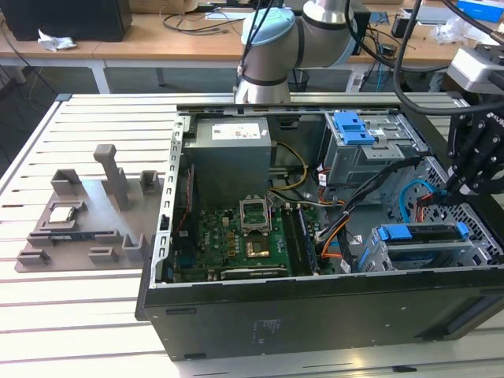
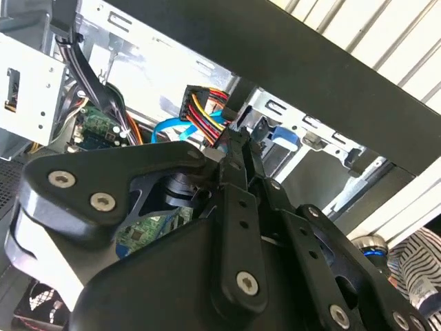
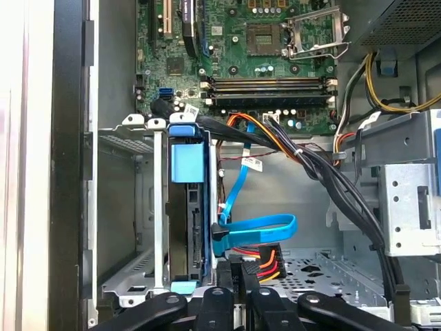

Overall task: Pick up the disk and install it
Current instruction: 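Insert the first disk wire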

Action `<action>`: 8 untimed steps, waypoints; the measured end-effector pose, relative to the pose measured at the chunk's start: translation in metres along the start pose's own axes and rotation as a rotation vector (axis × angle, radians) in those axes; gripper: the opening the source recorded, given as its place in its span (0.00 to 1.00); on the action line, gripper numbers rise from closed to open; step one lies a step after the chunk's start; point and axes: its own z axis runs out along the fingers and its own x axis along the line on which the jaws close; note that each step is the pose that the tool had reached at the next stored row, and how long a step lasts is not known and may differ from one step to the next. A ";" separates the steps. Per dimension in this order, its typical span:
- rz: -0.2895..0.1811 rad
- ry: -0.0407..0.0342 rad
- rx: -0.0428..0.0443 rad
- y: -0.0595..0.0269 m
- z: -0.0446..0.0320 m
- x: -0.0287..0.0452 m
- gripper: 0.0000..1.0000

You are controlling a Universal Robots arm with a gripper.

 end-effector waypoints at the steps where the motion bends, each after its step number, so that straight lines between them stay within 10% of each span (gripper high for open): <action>1: 0.000 -0.0001 0.0000 0.0007 0.0004 0.0064 0.16; 8: -0.001 -0.0001 0.0003 0.0095 0.0058 0.0171 0.16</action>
